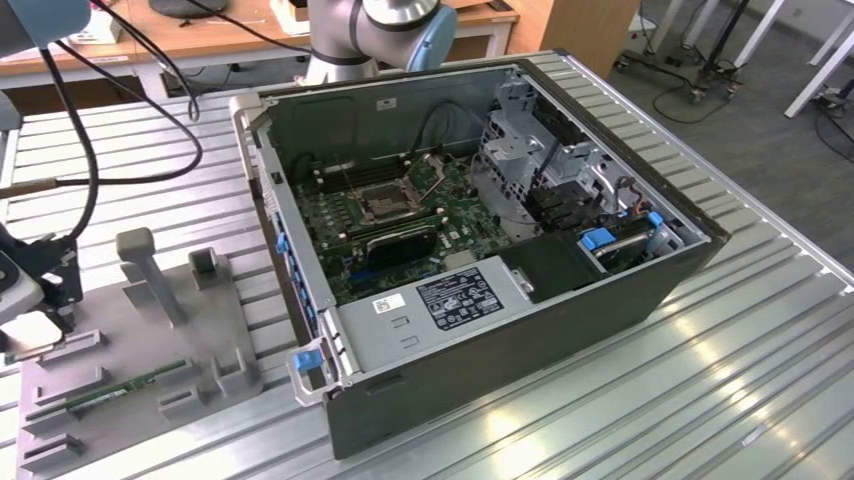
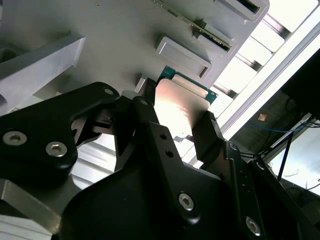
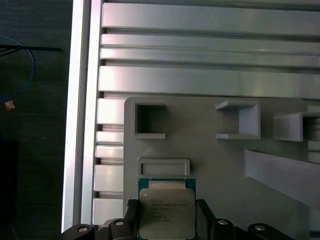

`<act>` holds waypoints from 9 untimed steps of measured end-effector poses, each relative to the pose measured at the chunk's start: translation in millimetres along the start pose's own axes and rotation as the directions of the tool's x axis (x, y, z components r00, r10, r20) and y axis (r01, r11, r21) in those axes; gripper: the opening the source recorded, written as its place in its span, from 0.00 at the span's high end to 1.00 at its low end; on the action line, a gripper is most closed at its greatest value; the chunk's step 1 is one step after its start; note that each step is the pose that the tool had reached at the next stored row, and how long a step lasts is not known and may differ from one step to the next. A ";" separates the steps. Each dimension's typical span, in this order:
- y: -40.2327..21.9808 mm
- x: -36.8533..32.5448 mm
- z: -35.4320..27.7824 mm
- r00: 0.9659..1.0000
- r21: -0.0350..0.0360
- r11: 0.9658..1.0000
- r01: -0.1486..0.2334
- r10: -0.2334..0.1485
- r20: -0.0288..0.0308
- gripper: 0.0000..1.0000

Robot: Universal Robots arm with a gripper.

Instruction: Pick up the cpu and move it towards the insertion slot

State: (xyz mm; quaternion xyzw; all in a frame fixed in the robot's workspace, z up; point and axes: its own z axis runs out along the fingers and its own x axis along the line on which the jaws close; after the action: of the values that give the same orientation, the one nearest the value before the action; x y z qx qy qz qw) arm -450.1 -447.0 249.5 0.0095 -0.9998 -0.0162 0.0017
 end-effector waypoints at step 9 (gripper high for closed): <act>0.4 0.0 -11.2 1.000 0.000 1.000 0.000 0.000 0.000 0.46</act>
State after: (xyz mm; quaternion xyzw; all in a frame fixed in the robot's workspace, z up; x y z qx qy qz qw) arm -450.1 -446.9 260.6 0.0095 -0.9998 -0.0163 0.0016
